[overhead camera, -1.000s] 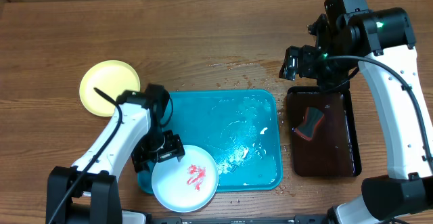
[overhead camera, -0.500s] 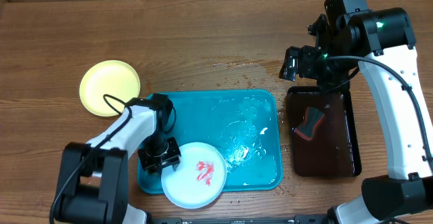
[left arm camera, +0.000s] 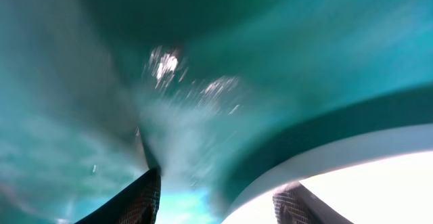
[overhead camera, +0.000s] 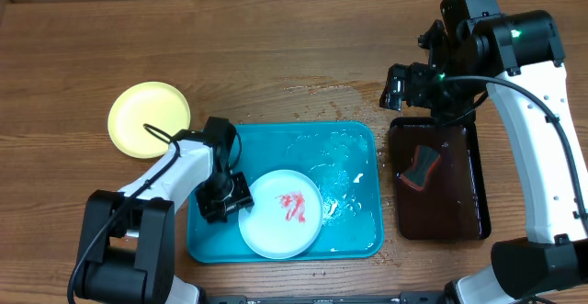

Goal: Clean dirty plates on tray and stack at the side
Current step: 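Move the left gripper to the white plate and grip its left rim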

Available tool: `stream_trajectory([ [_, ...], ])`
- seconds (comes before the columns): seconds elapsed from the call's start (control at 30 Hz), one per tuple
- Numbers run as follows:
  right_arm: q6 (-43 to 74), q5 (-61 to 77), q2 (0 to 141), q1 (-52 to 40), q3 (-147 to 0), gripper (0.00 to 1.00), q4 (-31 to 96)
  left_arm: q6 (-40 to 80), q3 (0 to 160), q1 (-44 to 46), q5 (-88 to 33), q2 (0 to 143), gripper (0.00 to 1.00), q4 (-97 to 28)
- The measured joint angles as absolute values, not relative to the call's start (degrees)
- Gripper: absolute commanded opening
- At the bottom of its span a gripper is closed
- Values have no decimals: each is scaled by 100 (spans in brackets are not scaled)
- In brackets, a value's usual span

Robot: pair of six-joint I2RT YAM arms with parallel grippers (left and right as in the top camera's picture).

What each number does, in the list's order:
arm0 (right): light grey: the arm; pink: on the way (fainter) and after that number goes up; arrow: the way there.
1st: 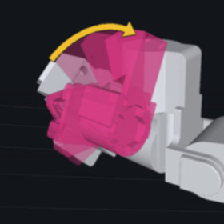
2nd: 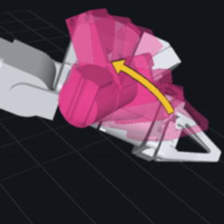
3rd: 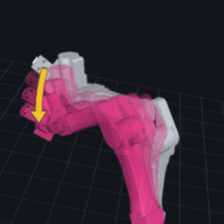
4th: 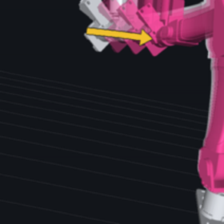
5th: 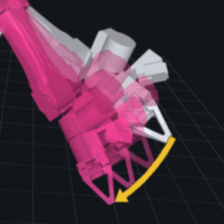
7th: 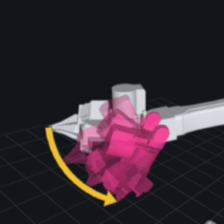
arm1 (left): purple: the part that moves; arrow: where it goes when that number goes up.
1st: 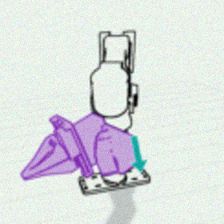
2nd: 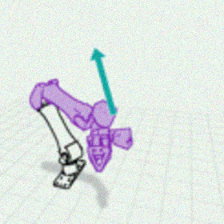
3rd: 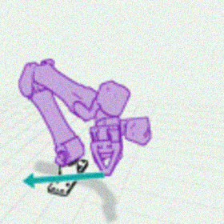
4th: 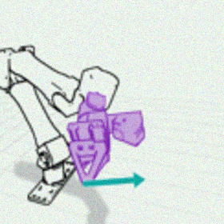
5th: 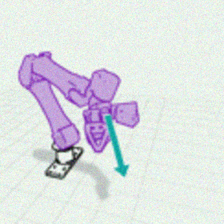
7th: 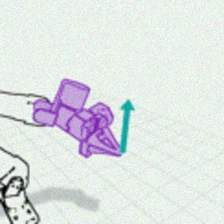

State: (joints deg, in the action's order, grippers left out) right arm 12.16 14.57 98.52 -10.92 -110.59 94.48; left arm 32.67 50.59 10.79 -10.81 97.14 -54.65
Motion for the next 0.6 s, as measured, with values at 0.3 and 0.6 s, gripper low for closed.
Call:
stream_trajectory([
  [0.3,1216,1455,9852,-1092,-11059,100,9443,3225,5780,1079,-910,9756,62,-5426],
  [0.6,1216,1457,9852,-1092,-11059,100,9389,2639,6287,1079,-899,9756,55,-6080],
])
